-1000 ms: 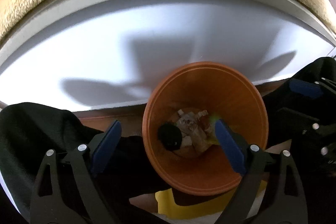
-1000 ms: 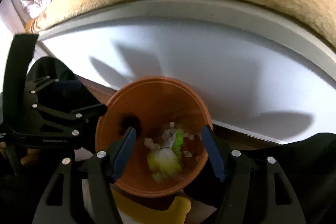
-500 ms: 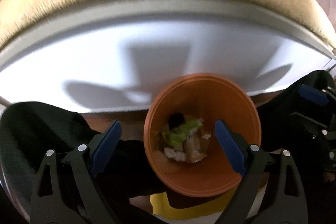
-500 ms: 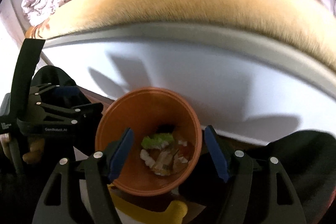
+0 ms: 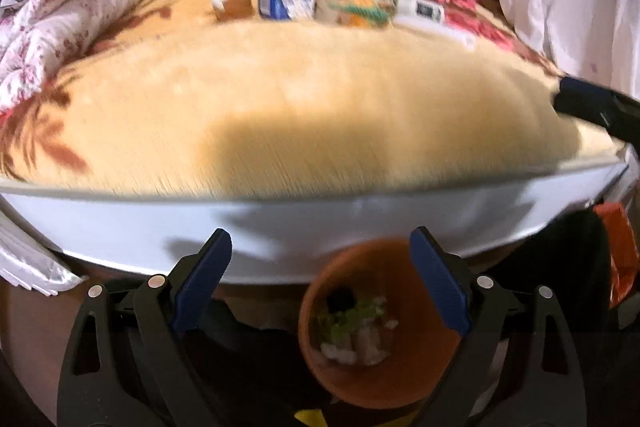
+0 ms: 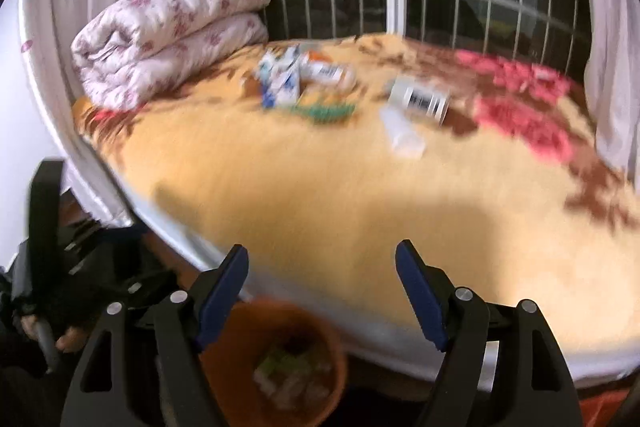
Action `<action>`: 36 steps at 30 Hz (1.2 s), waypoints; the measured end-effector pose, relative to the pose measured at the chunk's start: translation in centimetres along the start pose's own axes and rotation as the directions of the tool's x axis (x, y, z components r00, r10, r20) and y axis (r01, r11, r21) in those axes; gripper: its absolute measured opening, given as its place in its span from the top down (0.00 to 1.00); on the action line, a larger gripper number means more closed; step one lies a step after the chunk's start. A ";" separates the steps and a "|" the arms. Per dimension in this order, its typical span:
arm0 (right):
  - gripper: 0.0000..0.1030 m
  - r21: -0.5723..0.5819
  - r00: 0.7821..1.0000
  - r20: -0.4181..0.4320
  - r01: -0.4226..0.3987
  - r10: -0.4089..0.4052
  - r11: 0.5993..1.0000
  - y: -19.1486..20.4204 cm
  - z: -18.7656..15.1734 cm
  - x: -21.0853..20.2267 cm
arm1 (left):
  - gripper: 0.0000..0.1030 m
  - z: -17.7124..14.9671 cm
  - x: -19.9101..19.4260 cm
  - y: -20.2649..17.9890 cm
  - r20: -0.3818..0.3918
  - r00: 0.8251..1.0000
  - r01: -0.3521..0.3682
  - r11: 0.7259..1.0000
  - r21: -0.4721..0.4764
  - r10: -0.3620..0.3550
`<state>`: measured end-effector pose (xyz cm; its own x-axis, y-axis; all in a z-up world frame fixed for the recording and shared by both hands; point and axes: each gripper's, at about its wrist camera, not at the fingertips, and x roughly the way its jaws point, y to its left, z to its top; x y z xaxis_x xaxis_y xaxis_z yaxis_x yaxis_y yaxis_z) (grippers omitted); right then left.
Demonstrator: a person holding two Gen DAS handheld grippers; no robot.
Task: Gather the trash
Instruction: 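Grasp the white foam tube with right tool while left tool grasps the brown cup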
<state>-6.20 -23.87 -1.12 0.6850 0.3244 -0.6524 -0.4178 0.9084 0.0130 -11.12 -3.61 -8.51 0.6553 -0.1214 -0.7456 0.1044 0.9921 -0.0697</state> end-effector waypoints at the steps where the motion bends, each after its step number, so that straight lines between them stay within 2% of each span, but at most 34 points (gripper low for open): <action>1: 0.28 -0.001 1.000 -0.001 0.005 -0.005 1.000 -0.6 1.1 0.6 | 0.15 0.5 0.0 0.2 0.007 1.000 -0.001 1.000 -0.011 0.001; 4: 0.28 0.010 1.000 -0.019 0.019 -0.019 1.000 -2.5 4.3 3.4 | 0.15 1.4 0.2 1.1 0.012 1.000 0.000 0.999 -0.038 0.000; 9: 0.28 0.058 0.995 -0.102 0.000 0.006 0.998 -5.2 8.2 8.9 | 0.15 3.2 0.4 2.3 0.012 1.000 0.005 0.997 -0.083 -0.004; 17: 0.30 0.062 0.975 -0.221 0.007 0.007 0.998 -7.2 10.0 15.8 | 0.15 5.8 0.9 3.7 0.003 1.000 -0.020 0.996 -0.086 0.020; 18: 0.32 0.069 0.973 -0.231 -0.003 0.018 0.998 -7.3 9.9 16.3 | 0.15 6.1 1.0 3.8 0.004 1.000 -0.025 0.996 -0.086 0.025; 19: 0.41 0.074 0.969 -0.244 -0.009 0.027 0.997 -7.4 9.8 16.8 | 0.14 6.6 1.1 4.0 0.007 0.999 -0.031 0.996 -0.087 0.031; 20: 0.59 0.076 0.962 -0.272 -0.011 0.031 0.997 -7.5 9.5 17.7 | 0.14 7.1 1.2 4.2 0.008 0.999 -0.034 0.996 -0.088 0.035; 21: 0.67 0.076 0.958 -0.286 -0.014 0.035 0.997 -7.5 9.2 18.1 | 0.14 7.9 1.3 4.5 0.011 0.999 -0.040 0.995 -0.089 0.042; 23: 0.70 0.069 0.964 -0.264 -0.011 0.029 0.998 -7.3 9.0 17.9 | 0.15 9.1 1.7 5.0 0.014 0.998 -0.059 0.995 -0.085 0.061; 28: 0.75 0.060 0.983 -0.184 -0.007 0.018 0.998 -6.9 7.8 16.9 | 0.15 13.9 3.5 7.4 0.038 0.991 -0.121 0.981 -0.151 0.128; 32: 0.75 0.139 0.983 -0.164 -0.056 0.078 0.989 -8.2 7.7 16.9 | 0.15 18.1 6.4 9.0 0.027 0.989 -0.140 0.969 -0.202 0.148; 36: 0.75 0.186 0.981 -0.147 -0.095 0.123 0.978 -9.0 7.6 16.9 | 0.15 21.0 9.5 9.7 0.003 0.985 -0.170 0.963 -0.211 0.175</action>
<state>13.67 -24.54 -6.46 0.5329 0.3912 -0.7503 -0.3626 0.9068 0.2152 11.90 4.20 -2.36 0.6655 0.0538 -0.7445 -0.1686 0.9824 -0.0798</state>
